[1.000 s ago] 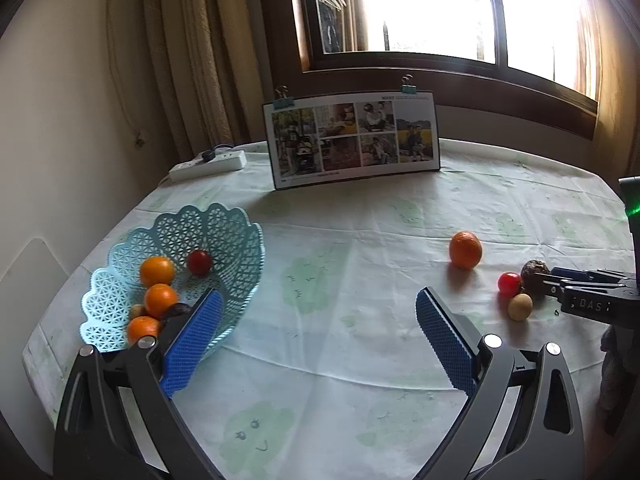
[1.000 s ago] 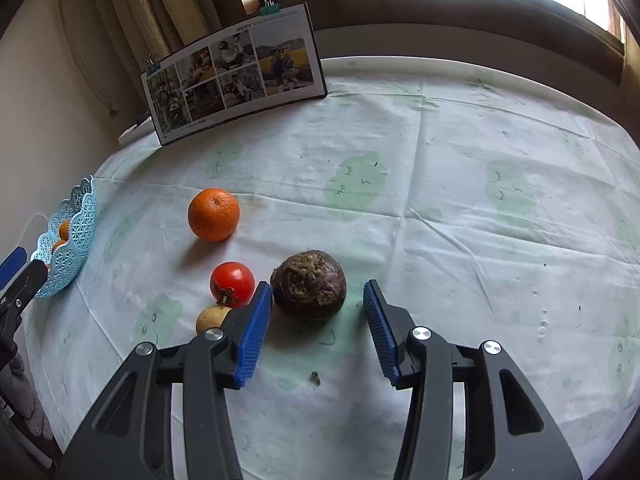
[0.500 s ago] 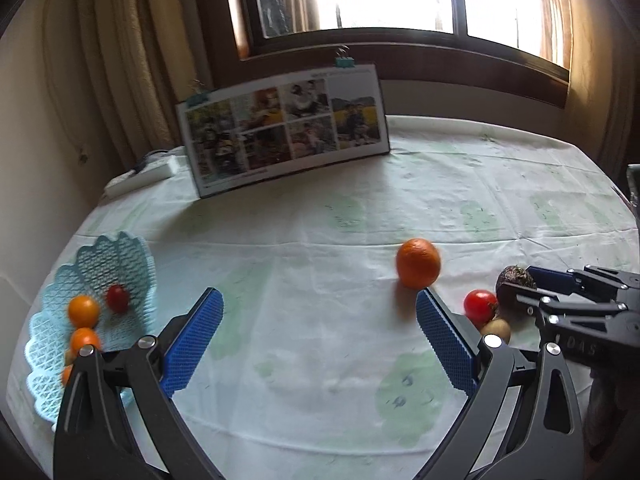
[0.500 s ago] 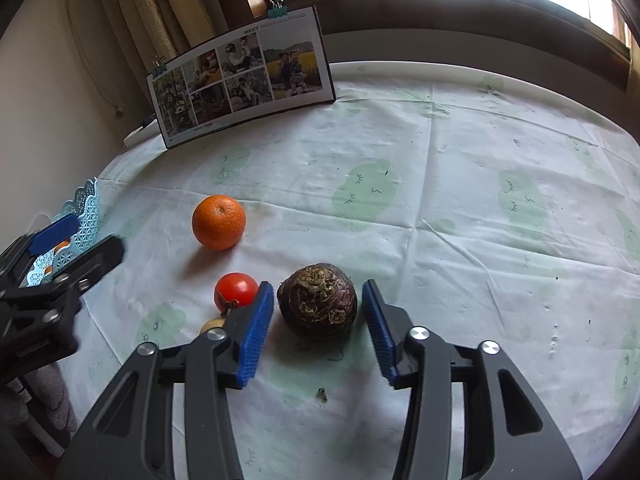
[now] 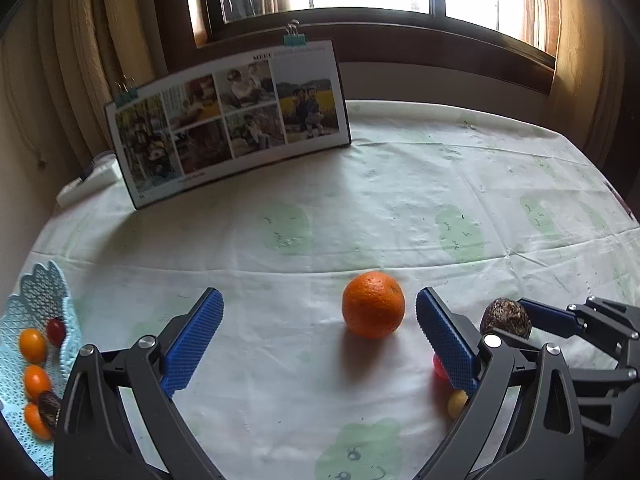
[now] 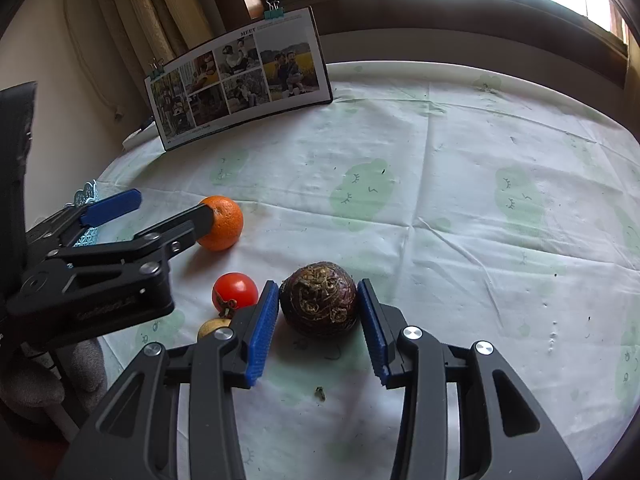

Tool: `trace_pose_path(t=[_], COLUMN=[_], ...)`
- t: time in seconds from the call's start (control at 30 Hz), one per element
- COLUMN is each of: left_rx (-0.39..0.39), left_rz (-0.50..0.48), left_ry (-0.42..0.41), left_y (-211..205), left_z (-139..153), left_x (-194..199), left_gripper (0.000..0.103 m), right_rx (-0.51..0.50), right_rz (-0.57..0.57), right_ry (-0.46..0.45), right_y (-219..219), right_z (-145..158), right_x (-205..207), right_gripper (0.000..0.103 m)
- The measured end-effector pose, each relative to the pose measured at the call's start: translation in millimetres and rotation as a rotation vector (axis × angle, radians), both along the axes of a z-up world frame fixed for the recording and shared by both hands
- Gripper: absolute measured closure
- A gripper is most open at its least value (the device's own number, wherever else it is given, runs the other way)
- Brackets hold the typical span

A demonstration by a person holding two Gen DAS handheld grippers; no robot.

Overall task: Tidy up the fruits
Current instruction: 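Close the right tool around the second passion fruit while the left tool approaches an orange, then grasp the orange with the left tool while the right tool lifts the passion fruit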

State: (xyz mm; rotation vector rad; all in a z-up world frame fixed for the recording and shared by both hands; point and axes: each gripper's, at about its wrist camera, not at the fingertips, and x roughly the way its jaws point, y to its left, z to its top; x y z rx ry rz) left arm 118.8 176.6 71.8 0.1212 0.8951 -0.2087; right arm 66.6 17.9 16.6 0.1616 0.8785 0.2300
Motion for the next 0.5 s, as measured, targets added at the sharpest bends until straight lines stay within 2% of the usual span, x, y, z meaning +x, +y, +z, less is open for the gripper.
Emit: trace_pose_path(t=[0.17, 0.3, 0.5], left_rx=[-0.044, -0.068, -0.103], left_rz=[-0.008, -0.025, -0.037], left_ry=[0.052, 0.089, 0.110], left_y=[-3, -6, -8], left_z=[-8, -16, -22], left_x=[9, 11, 10], left_gripper=[0.021, 0.030, 0.050], right_rx=[-0.003, -0.003, -0.004], right_rz=[0.003, 0.002, 0.003], right_ry=[0.000, 0.000, 0.000], right_y=[1, 1, 1], right_z=[-2, -2, -1], right_x=[-1, -1, -1], right_gripper=[0.061, 0.061, 0.061])
